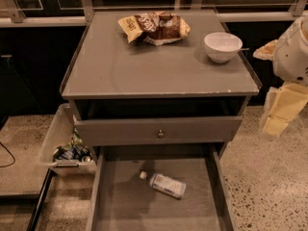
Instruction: Pick blue plastic bottle from middle drawer and place on counter
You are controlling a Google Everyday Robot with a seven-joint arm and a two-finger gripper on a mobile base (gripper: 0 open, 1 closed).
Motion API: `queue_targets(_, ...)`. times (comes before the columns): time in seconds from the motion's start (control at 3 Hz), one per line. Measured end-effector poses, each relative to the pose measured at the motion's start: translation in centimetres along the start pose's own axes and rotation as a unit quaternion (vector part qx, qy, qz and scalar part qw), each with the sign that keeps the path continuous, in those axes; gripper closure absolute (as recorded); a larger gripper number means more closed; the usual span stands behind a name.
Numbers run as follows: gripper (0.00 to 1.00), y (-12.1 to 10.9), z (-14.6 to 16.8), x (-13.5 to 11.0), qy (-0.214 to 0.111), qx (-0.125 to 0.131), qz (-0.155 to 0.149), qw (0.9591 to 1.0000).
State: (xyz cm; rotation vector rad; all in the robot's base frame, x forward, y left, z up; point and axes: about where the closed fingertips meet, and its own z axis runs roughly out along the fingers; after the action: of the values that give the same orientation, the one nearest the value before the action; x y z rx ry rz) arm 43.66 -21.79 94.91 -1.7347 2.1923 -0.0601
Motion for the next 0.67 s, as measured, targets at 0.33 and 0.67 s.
queue_targets(0.33, 0.0, 1.29, 4.13, 1.48, -0.016, -0.021, -0.007, 0.9996)
queue_targets(0.67, 0.0, 1.34, 4.11, 1.45, -0.016, -0.022, -0.007, 0.9996)
